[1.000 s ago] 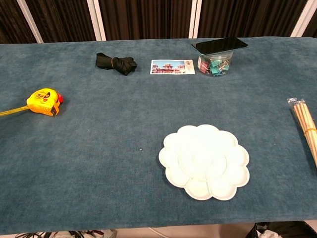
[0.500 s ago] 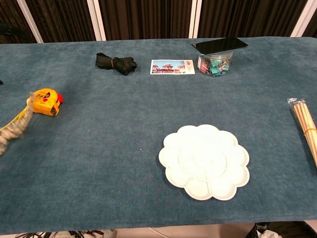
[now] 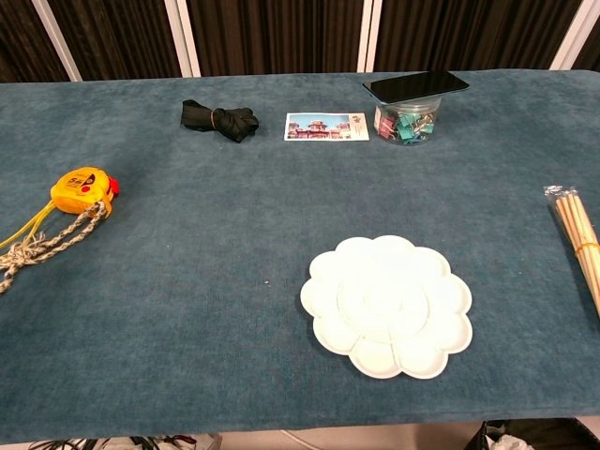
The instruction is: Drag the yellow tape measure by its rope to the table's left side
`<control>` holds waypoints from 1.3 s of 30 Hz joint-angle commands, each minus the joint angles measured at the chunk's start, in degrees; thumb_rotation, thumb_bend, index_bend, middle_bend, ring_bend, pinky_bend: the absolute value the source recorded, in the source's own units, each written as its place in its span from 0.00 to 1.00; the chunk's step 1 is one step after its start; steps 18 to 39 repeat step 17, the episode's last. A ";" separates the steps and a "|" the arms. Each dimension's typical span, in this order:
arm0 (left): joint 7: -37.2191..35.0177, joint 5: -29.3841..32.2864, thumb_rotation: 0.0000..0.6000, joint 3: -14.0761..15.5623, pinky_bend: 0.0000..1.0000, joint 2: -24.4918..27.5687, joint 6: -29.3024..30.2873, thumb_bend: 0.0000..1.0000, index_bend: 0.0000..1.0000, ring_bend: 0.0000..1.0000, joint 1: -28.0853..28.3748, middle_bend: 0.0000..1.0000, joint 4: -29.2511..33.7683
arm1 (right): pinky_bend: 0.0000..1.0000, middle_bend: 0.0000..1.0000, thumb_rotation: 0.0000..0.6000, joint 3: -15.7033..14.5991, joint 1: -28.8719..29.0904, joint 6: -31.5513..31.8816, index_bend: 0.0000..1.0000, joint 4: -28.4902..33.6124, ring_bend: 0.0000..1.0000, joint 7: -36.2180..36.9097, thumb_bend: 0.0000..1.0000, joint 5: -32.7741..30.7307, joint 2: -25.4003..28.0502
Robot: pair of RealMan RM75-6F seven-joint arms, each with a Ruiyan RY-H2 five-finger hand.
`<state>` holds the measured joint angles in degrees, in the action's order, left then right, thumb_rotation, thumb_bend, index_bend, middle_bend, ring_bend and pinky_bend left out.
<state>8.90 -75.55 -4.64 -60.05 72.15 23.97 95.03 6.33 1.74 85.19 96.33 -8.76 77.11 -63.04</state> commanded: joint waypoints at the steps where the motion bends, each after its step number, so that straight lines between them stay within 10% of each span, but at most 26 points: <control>1: -2.81 -3.36 1.00 3.48 0.00 -1.16 10.81 0.12 0.04 0.00 -9.28 0.00 -0.47 | 0.17 0.00 1.00 -0.03 0.01 0.00 0.00 -0.06 0.09 -0.08 0.05 0.05 -0.04; 10: -12.86 -4.24 1.00 7.34 0.00 1.67 12.23 0.13 0.06 0.00 -15.33 0.00 -0.19 | 0.16 0.00 1.00 -0.10 0.04 0.06 0.00 -0.10 0.09 -0.27 0.05 0.25 -0.16; 39: -12.24 -4.10 1.00 6.87 0.00 3.85 14.11 0.13 0.07 0.00 -17.20 0.00 1.88 | 0.16 0.00 1.00 -0.07 -0.02 0.30 0.00 -0.13 0.09 0.11 0.05 0.51 -0.03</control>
